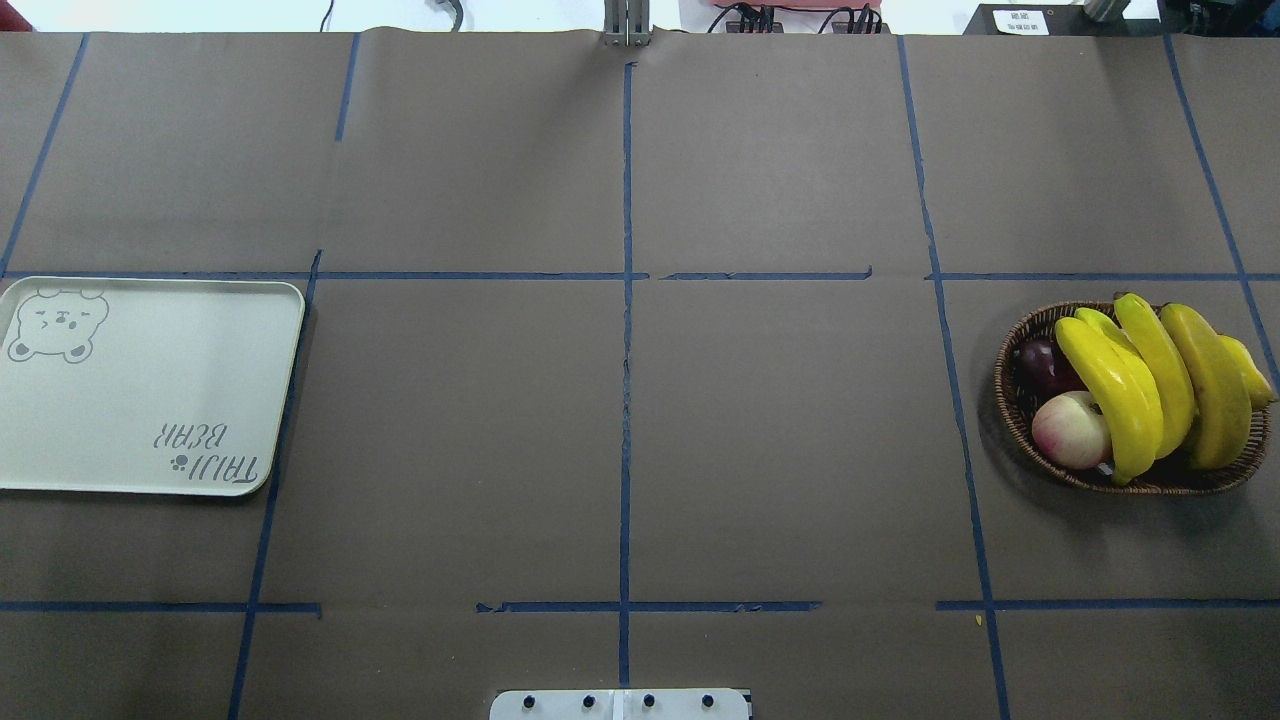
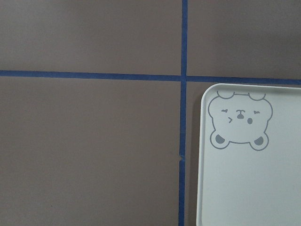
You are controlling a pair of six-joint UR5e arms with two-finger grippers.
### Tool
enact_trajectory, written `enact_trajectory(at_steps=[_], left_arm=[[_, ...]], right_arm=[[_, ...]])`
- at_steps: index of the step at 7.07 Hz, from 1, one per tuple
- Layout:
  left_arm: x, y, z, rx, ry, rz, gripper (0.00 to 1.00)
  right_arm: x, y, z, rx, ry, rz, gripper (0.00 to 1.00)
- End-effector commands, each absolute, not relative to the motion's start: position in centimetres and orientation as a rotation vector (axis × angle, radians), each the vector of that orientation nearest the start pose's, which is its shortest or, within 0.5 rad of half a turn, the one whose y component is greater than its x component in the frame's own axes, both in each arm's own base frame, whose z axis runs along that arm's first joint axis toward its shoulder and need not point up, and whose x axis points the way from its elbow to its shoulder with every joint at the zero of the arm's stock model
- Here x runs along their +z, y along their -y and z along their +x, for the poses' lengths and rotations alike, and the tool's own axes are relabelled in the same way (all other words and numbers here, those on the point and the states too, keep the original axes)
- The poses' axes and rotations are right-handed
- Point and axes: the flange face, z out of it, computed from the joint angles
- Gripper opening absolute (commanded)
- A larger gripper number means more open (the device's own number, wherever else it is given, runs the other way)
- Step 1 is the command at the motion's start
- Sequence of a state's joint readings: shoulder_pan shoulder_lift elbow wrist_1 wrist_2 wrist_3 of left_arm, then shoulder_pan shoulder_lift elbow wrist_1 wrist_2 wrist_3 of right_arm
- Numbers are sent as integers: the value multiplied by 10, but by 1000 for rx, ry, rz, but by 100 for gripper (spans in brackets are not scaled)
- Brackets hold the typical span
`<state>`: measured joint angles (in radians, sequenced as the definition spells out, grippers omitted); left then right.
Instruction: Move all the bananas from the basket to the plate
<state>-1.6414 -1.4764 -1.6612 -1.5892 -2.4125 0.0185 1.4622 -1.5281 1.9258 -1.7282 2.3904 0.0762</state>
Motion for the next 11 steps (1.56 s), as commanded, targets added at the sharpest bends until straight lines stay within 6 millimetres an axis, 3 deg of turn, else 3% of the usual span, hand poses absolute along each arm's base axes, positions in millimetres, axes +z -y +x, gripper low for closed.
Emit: enact_trajectory(at_steps=[1,5,7,8,11], left_arm=[[653,448,-91,-40,-845,52,100],[650,450,-90,-59,-841,46,100],[649,450,-90,-57,-843,49,99],[647,451,-90,-56,-843,52,99],[646,452,-90,-55,-845,55,99]], right_arm=[[415,476,-53,-102,837,144,100],[431,449,-126,-112,805,81,100],[470,408,-153,-169,785,120,100],[468,397,-183,-147,783,90,100],[476,385,-214,-186,737,73,98]])
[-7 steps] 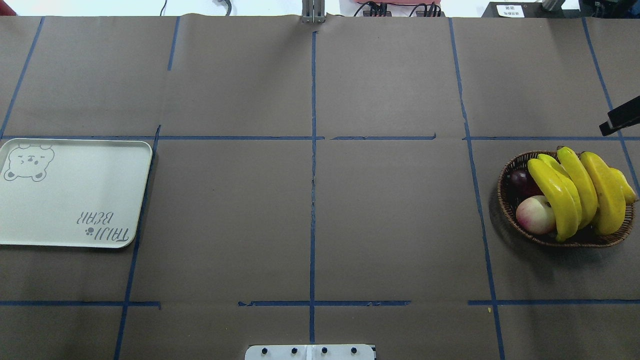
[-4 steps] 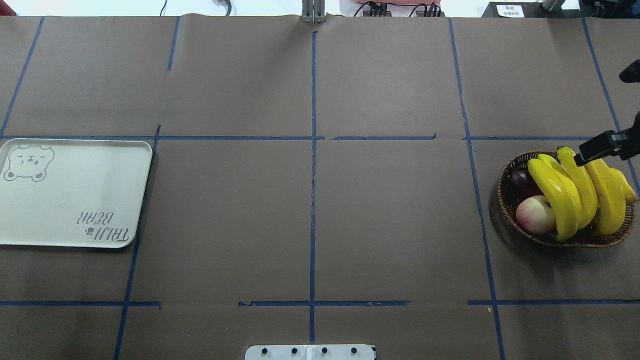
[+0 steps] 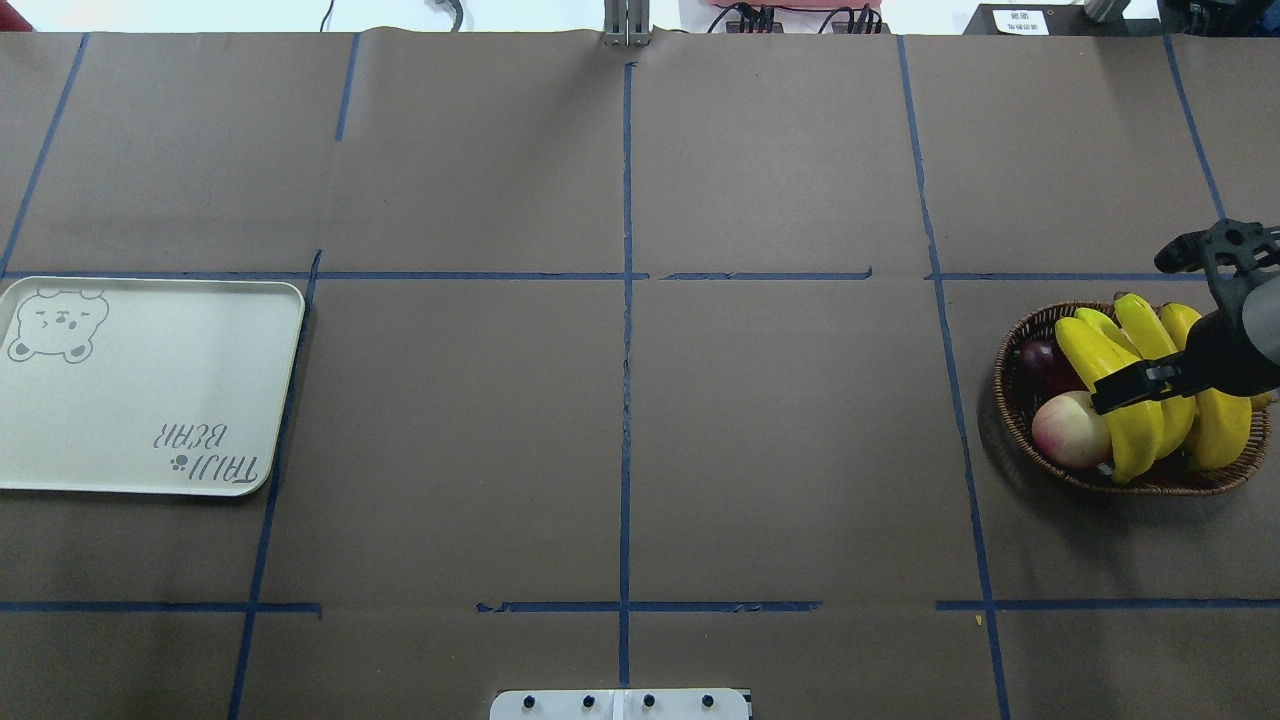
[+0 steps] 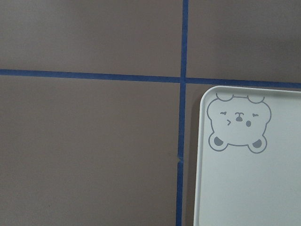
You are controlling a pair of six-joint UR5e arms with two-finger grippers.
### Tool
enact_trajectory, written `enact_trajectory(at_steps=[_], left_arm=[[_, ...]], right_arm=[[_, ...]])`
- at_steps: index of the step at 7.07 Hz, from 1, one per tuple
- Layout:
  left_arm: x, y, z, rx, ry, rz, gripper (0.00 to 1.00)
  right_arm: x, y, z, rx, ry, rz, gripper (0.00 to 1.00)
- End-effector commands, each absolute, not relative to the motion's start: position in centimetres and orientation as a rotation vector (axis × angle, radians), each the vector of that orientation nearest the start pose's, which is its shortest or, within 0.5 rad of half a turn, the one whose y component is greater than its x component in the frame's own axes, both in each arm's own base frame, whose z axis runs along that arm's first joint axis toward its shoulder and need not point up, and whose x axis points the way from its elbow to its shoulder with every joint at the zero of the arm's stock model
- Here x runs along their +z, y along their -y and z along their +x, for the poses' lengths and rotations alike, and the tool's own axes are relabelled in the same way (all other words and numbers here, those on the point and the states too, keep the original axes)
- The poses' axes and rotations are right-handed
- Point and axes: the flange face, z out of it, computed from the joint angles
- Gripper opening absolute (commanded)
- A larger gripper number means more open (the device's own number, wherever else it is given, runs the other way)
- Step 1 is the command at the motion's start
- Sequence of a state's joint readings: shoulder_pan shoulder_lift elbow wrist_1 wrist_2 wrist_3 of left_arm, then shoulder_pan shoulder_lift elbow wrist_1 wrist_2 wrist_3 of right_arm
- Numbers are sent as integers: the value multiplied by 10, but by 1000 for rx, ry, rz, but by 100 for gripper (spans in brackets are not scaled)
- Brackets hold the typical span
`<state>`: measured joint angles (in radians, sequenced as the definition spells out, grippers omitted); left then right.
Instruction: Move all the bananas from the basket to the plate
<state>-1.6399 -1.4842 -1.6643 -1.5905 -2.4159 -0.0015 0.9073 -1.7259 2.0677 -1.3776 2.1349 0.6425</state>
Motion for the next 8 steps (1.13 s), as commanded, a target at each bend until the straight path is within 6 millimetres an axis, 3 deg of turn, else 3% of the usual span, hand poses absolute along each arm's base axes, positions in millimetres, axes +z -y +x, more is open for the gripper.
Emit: enact_trajectory(at_steps=[1,5,8], left_arm=[[645,454,-89,-55,-847,55,99],[642,456,-89,-61,-845,75,99],[641,457,-89,-60,-845,78,99]], right_arm=[[478,385,-214,-184,731,66,95],[499,386,-221,-184,704,30,94],[495,387,-219,-183,710,38,66]])
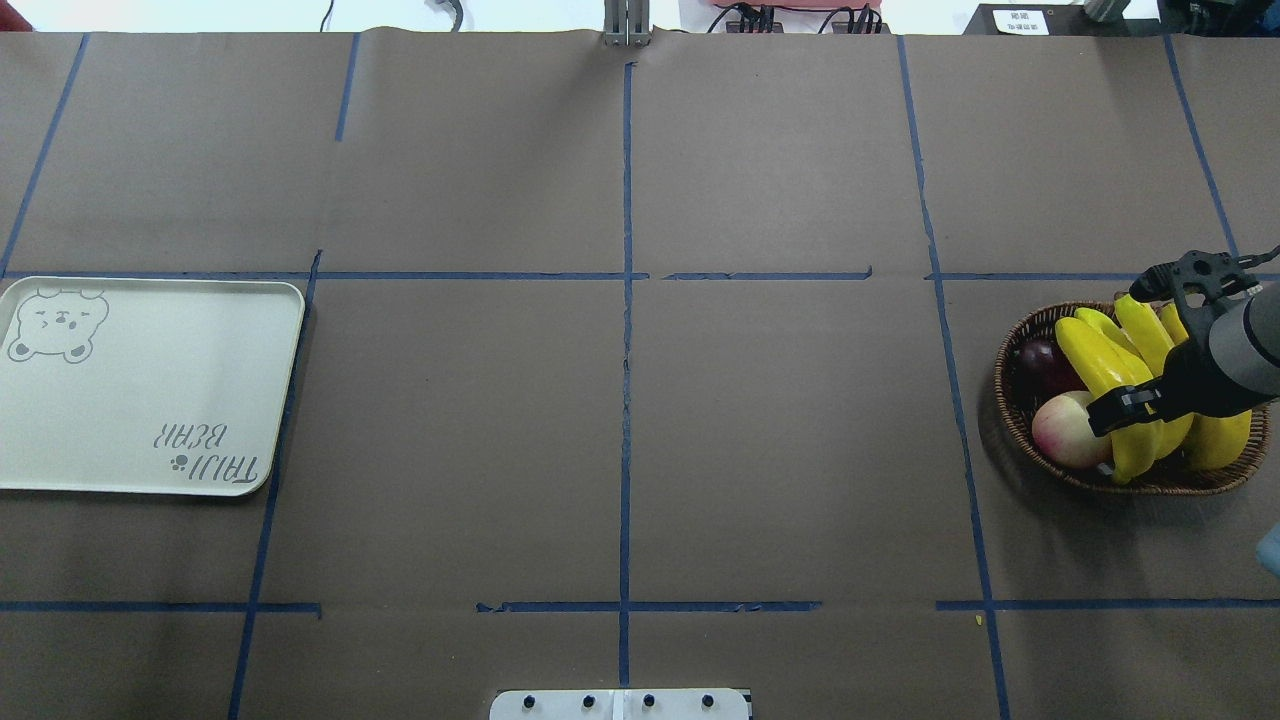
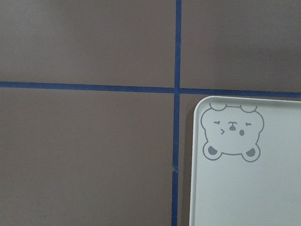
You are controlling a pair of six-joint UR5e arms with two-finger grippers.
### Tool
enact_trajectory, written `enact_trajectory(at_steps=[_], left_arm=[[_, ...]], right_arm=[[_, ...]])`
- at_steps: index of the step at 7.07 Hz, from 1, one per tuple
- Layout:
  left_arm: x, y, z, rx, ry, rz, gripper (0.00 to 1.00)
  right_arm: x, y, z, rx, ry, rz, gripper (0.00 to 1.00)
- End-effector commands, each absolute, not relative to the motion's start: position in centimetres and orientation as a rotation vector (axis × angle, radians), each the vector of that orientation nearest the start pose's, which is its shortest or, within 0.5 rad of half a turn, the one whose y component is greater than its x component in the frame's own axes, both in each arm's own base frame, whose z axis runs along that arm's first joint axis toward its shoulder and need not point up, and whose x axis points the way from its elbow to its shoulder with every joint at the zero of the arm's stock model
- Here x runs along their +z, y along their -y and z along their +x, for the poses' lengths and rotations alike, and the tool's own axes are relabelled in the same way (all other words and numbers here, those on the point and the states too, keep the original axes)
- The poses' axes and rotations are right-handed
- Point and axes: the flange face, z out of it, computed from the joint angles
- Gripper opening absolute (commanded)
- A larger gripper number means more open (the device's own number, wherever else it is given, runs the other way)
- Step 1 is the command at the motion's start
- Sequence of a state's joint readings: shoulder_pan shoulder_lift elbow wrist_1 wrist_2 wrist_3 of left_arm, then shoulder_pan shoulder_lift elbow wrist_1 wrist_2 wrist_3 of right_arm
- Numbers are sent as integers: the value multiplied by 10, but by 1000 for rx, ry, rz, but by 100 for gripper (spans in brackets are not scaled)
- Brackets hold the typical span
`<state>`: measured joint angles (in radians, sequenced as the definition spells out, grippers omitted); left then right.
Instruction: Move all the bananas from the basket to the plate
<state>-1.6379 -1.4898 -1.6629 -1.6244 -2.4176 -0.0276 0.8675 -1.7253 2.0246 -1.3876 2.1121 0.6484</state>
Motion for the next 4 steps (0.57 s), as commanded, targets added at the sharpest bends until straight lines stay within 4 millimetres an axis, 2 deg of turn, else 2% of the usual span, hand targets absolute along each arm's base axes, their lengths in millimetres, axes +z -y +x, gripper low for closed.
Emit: enact_trajectory(at_steps=[1,3,4], left_arm=[[641,457,-90,-63,-845,78,99],[641,457,-89,-62,-845,76,99],[640,457,-89,-65,-845,77,99]], right_arm=[[492,387,-218,-181,714,44,46],[490,383,-213,-182,715,52,10],[477,380,-209,-183,726,72,2]])
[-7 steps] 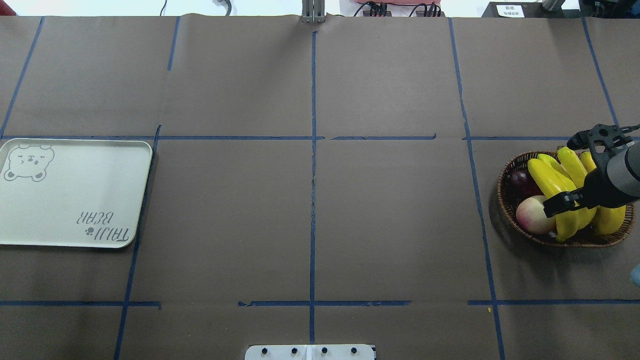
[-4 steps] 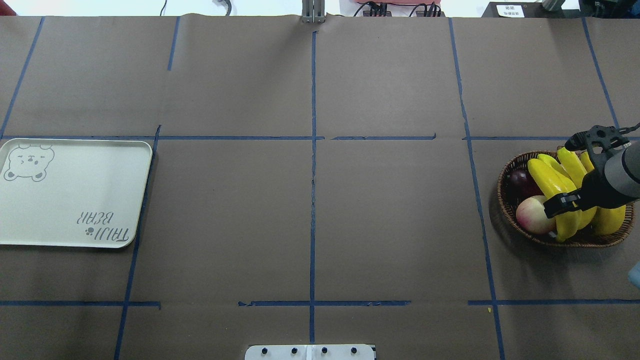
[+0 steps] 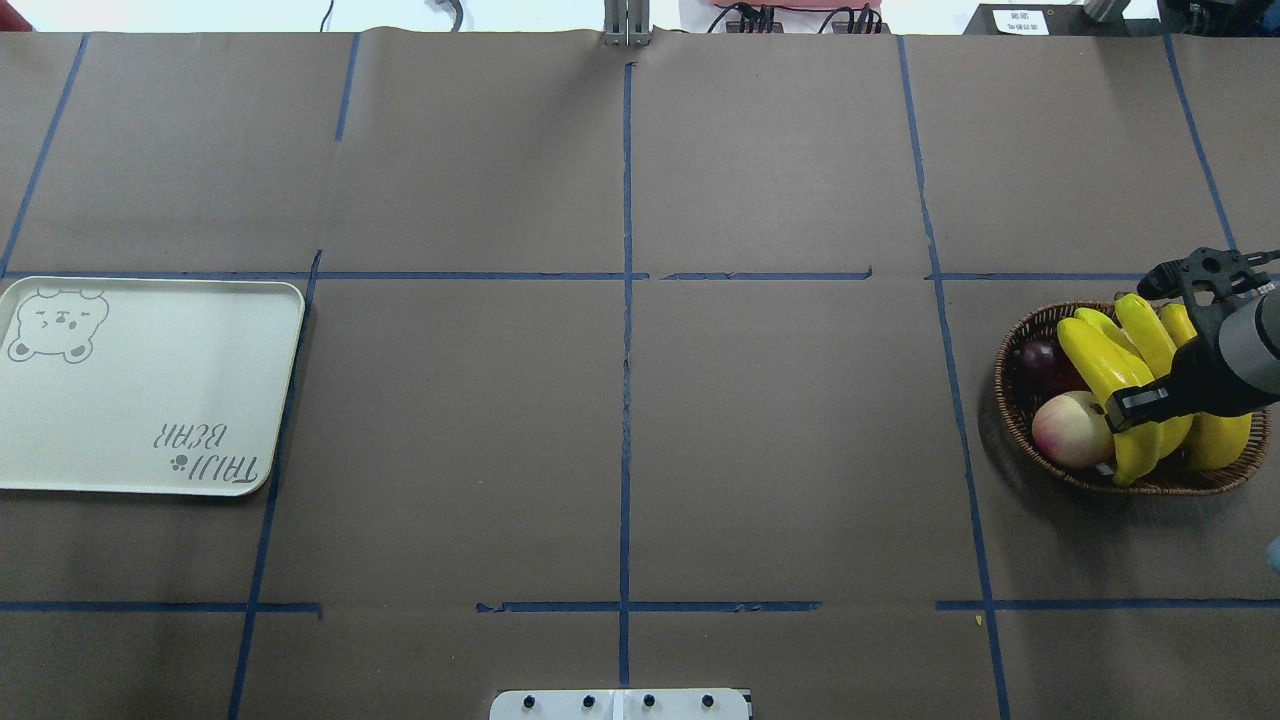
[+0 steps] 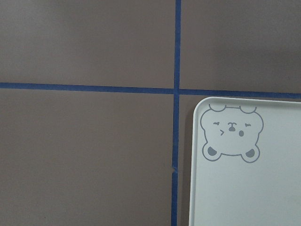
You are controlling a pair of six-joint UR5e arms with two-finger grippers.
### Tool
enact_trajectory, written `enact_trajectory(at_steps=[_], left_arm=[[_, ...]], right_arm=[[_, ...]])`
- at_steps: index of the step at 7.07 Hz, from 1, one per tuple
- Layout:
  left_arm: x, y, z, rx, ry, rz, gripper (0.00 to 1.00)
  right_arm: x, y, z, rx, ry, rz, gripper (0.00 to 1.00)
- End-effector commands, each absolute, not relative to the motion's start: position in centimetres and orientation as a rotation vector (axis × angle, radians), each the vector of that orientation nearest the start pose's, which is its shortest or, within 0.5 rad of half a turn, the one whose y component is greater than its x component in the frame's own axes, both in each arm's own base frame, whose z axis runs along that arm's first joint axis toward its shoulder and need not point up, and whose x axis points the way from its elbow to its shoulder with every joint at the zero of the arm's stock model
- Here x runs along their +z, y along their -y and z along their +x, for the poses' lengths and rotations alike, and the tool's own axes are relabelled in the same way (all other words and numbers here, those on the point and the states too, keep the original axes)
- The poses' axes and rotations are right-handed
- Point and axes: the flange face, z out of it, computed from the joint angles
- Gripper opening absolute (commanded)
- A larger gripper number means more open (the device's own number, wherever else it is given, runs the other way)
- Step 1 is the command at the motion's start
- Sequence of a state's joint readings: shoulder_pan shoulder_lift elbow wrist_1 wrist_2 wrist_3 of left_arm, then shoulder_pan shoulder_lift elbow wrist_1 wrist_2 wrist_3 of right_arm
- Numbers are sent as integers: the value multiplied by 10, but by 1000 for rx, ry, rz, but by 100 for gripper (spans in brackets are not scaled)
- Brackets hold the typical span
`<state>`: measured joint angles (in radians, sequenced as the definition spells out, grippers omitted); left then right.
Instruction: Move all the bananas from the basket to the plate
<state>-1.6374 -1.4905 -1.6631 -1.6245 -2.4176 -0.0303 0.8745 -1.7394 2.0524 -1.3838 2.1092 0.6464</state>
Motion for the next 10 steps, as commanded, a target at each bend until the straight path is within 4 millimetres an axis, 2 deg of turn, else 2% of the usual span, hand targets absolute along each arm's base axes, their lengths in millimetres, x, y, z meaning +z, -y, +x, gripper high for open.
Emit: enact_trajectory(at_steps=[1,2,3,4,5,6,7,8,10], left_arm=[[638,458,-89,-67,-845,79,99],[636,460,-89,-66,-845,82,99],[633,463,-89,-62,-845,89,99],[627,465,-88,-61,-844,96,99],[610,483,-64,-67,-851,79,99],[591,495,-21,-102,-870,69,99],[558,511,36,-185,-927,74,99],[522,524,90,-247,-1009,67,99],[418,545,177,-368,-1200,13,99]], right_arm=[[458,375,-188,-163,751,103,1],[432,371,-160,-133,793,135,1],[399,376,-132,-85,903,77,0],[358,393,-134,-98,1008,47,0],[332,415,-158,-116,1025,47,0],[309,435,-198,-45,1057,-13,0],[268,448,-245,48,1120,-30,0],[246,445,-283,121,1190,-18,0],[232,415,-351,223,1380,94,0]])
